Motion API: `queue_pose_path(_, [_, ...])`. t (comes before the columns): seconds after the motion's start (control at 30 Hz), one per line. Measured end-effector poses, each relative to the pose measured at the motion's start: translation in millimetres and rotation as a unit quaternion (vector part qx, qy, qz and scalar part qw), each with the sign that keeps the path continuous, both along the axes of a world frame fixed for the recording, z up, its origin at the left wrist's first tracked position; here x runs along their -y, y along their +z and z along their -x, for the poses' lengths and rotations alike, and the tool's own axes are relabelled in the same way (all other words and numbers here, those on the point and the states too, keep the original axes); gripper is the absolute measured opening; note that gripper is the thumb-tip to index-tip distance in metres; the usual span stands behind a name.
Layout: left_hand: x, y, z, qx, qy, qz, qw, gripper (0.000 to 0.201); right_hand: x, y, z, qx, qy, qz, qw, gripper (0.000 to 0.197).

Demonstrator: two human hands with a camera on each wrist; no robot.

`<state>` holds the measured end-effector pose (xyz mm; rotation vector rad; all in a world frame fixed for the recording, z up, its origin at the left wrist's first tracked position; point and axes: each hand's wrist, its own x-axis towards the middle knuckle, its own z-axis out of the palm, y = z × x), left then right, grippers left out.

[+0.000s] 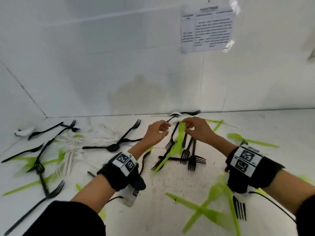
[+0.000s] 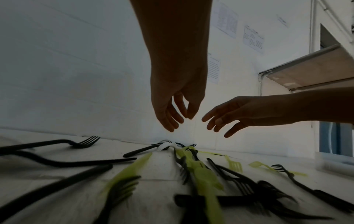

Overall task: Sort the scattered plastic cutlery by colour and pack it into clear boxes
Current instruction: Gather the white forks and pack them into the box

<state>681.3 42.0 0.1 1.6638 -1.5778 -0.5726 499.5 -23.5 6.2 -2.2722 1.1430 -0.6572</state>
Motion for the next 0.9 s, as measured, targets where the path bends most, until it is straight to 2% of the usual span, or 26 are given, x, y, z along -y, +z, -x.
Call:
queue_pose_path(0.13, [48.9, -4.1, -19.5, 0.016, -0.023, 0.003, 1.0, 0.022, 33.9, -8.1, -12.1, -0.03, -0.034, -0.005, 0.999, 0.034])
queue_pose_path(0.27, [91.5, -11.5, -35.3, 0.029, -0.025, 0.016, 0.999, 0.024, 65.0, -28.7, -24.4, -0.099, -0.04, 0.005, 0.994, 0.039])
queue_pose_path(0.4, [118.6, -13.4, -44.1, 0.025, -0.035, 0.047, 0.998, 0.024, 84.9, -37.1, -38.8, -0.177, -0.004, 0.013, 0.984, 0.047])
queue_pose_path(0.53, [141.9, -15.3, -50.8, 0.03, -0.059, 0.068, 0.995, 0.026, 104.4, -45.8, -56.3, -0.196, 0.022, 0.049, 0.979, 0.043])
queue_pose_path(0.7, [161.3, -24.2, -58.7, 0.039, -0.078, 0.061, 0.994, 0.029, 115.9, -55.9, -64.2, -0.152, 0.002, 0.055, 0.987, 0.03])
queue_pose_path(0.9, [171.5, -39.8, -54.0, 0.098, -0.134, -0.011, 0.986, 0.042, 120.3, -51.2, -45.5, 0.062, -0.07, -0.003, 0.996, 0.03])
